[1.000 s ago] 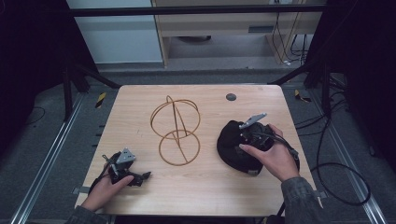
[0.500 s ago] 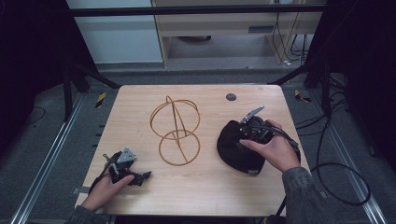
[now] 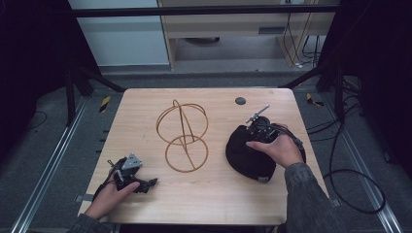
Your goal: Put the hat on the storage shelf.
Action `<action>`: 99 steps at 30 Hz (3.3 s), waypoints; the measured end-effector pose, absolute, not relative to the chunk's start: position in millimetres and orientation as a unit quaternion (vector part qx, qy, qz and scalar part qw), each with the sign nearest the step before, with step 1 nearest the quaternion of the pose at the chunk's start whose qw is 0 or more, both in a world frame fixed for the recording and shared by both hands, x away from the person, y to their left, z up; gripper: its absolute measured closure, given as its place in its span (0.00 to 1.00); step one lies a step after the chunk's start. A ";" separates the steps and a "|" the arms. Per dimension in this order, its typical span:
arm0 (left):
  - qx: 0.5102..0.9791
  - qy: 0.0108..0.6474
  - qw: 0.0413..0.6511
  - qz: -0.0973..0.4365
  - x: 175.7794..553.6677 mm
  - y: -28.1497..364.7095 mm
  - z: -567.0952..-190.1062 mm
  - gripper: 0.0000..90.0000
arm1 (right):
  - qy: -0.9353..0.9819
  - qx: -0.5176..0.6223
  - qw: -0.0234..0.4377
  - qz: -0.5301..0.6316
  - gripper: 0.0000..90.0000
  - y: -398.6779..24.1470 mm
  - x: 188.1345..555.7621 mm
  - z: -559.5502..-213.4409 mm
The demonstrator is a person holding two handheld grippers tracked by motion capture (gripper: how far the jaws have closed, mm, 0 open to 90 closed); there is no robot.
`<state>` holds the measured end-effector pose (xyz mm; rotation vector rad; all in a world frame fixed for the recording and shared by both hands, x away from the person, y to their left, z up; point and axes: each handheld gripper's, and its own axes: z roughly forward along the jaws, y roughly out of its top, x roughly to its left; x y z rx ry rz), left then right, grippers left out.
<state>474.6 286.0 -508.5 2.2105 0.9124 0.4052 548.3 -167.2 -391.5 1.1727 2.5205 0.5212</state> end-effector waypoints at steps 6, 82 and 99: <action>0.854 0.352 0.350 0.156 474.6 285.9 -508.4 0.00 | 0.884 0.408 0.146 0.178 0.45 -164.9 554.3 -395.9; 0.854 0.351 0.350 0.157 474.7 285.9 -508.2 0.00 | 0.830 0.306 0.234 0.404 0.87 -126.0 500.3 -173.6; 0.853 0.352 0.351 0.157 474.6 285.4 -508.4 0.00 | 0.833 0.276 0.206 0.433 0.87 -71.7 514.8 -164.4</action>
